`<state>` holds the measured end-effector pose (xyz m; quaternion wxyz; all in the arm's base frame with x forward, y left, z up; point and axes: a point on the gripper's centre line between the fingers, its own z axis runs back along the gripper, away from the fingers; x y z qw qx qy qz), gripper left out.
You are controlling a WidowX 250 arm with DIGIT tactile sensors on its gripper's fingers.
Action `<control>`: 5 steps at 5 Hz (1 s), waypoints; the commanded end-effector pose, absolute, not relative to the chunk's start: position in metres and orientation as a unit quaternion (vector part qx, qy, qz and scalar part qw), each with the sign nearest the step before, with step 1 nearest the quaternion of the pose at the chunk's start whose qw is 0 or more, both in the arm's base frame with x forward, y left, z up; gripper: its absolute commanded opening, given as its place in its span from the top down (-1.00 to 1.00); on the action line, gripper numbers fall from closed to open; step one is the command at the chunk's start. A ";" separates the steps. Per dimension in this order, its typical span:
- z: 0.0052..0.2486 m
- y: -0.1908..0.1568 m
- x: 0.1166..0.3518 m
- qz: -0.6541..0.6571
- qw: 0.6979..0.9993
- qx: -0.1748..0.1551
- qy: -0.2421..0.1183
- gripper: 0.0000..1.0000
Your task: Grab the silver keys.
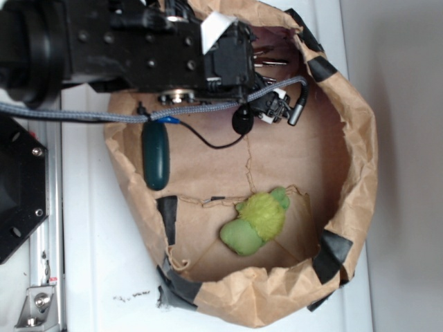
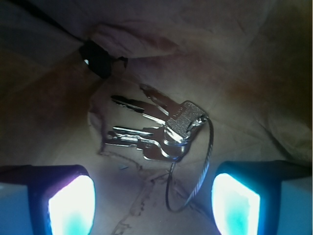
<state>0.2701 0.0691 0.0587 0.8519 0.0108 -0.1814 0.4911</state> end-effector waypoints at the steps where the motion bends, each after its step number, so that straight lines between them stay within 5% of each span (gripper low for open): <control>1: 0.059 0.092 0.275 0.512 0.835 0.023 -0.203 -1.00; 5: 0.056 0.089 0.278 0.503 0.839 0.018 -0.207 -1.00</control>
